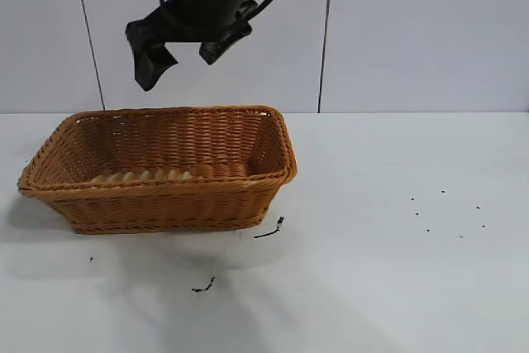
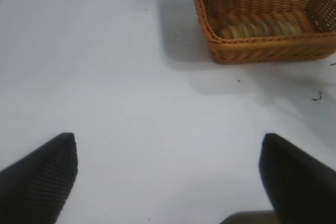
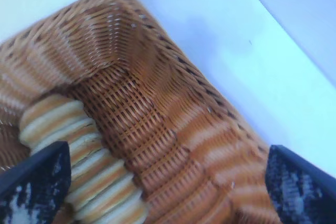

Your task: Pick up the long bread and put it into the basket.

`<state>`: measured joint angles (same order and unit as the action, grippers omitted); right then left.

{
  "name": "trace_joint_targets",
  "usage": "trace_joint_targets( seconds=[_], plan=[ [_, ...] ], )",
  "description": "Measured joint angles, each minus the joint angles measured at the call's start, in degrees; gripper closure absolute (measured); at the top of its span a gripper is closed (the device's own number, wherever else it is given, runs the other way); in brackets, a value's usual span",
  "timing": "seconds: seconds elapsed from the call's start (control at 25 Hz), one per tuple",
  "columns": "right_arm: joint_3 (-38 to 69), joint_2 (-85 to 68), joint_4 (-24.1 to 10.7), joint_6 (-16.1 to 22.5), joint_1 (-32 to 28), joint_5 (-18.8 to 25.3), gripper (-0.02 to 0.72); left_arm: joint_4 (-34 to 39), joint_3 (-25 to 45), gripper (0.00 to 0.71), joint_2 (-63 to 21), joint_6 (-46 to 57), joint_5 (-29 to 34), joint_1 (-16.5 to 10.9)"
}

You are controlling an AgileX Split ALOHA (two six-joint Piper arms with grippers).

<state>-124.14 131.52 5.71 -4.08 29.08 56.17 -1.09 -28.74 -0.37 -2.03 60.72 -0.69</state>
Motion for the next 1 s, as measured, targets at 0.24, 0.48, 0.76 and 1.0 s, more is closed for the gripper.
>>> trace_joint_targets(
  seconds=[0.24,0.48,0.76,1.0],
  plan=[
    [0.0,0.0,-0.9,0.6,-9.8,3.6,0.014,0.0,0.0,0.017,0.0,0.0,0.0,0.0],
    [0.0,0.0,-1.9,0.8,-20.2,5.3,0.014,0.0,0.0,0.017,0.0,0.0,0.0,0.0],
    [0.0,0.0,-1.9,0.8,-27.9,9.1,0.014,0.0,0.0,0.017,0.0,0.0,0.0,0.0],
    [0.0,-0.1,-1.7,0.8,-29.1,12.9,0.014,0.0,0.0,0.017,0.0,0.0,0.0,0.0]
  ],
)
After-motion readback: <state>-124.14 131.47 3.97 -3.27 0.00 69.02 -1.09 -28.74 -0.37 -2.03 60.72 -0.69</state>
